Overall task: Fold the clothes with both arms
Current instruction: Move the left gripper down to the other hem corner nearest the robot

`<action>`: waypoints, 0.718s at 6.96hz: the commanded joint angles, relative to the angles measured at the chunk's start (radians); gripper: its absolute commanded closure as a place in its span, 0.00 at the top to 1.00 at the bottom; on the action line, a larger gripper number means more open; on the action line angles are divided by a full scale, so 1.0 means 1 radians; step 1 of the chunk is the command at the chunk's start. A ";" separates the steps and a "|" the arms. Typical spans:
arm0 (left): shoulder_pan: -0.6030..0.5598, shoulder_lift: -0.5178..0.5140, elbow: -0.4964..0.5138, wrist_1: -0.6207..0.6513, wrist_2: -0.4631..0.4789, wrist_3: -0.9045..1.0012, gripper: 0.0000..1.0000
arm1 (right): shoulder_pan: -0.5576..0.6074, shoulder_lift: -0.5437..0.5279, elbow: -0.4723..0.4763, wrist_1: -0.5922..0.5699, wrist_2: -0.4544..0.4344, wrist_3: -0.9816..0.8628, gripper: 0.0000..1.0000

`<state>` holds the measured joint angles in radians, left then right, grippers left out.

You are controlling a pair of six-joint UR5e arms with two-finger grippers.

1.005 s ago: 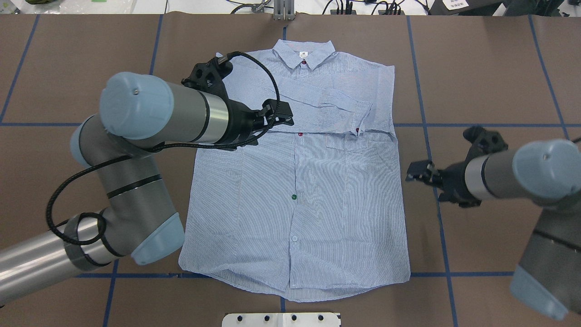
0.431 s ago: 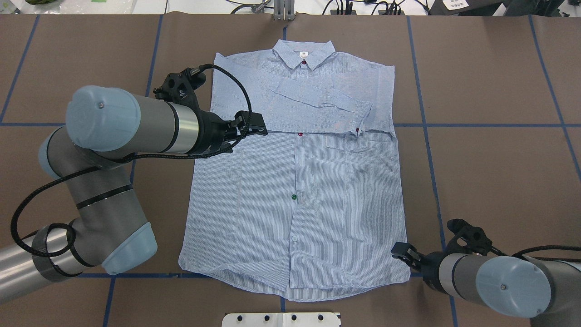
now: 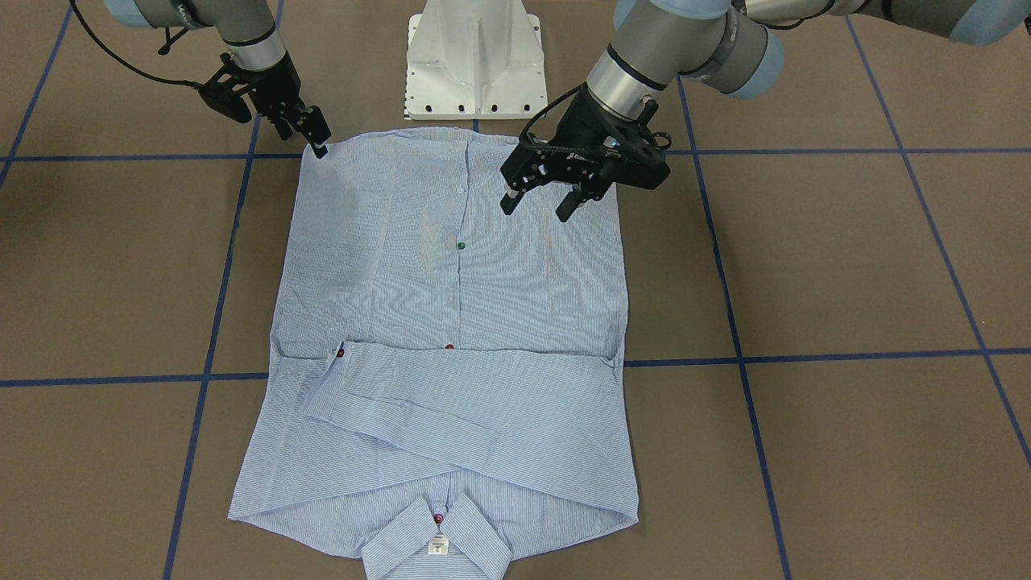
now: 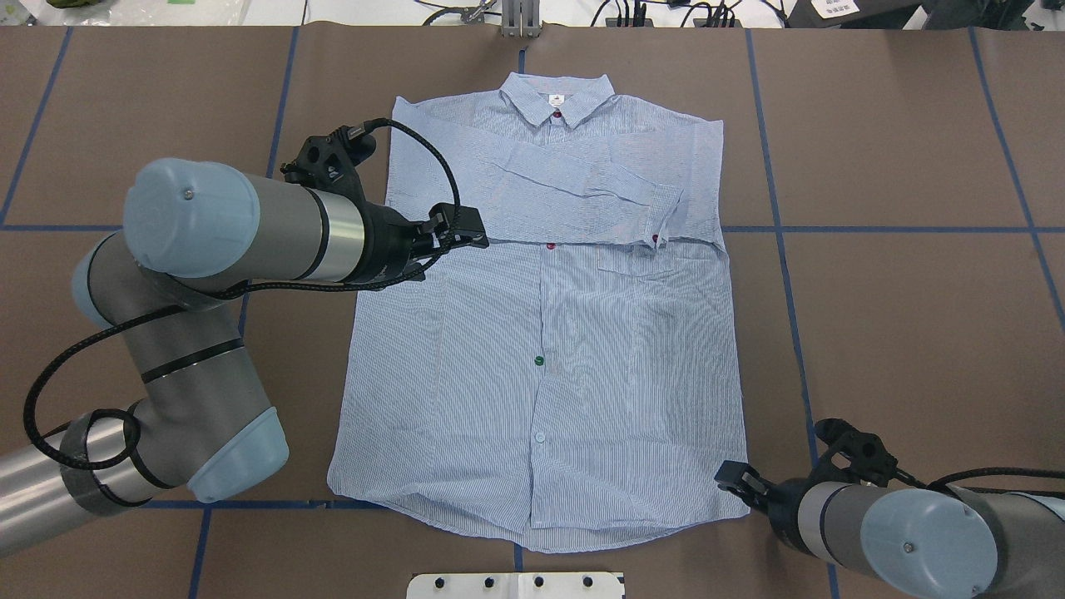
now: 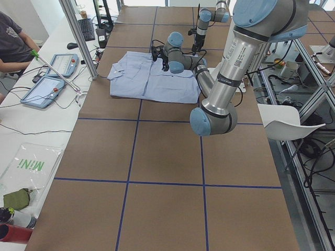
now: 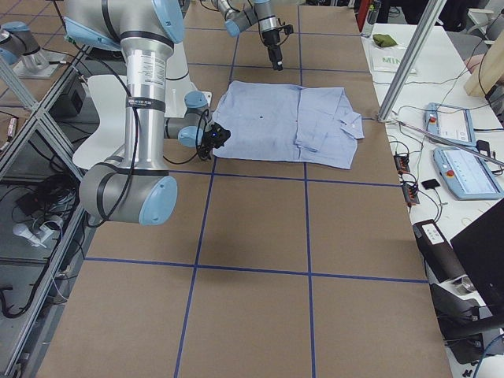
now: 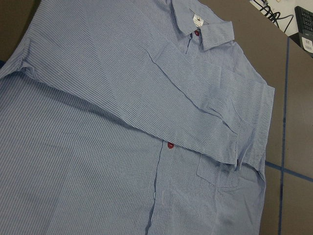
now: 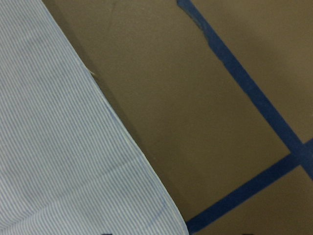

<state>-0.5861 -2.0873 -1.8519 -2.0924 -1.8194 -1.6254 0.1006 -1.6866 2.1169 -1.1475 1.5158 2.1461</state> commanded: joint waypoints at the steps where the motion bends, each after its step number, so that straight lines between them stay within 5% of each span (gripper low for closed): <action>1: 0.000 0.001 -0.001 0.000 0.000 -0.002 0.99 | -0.010 0.013 -0.006 -0.027 -0.002 0.012 0.68; 3: -0.001 0.003 -0.003 0.000 0.000 -0.002 0.99 | -0.010 0.021 -0.006 -0.034 -0.003 0.015 0.62; 5: 0.000 0.003 0.000 0.000 0.000 -0.002 0.99 | -0.004 0.022 -0.005 -0.035 -0.003 0.015 0.04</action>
<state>-0.5870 -2.0849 -1.8529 -2.0923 -1.8193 -1.6275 0.0934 -1.6657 2.1110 -1.1817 1.5127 2.1610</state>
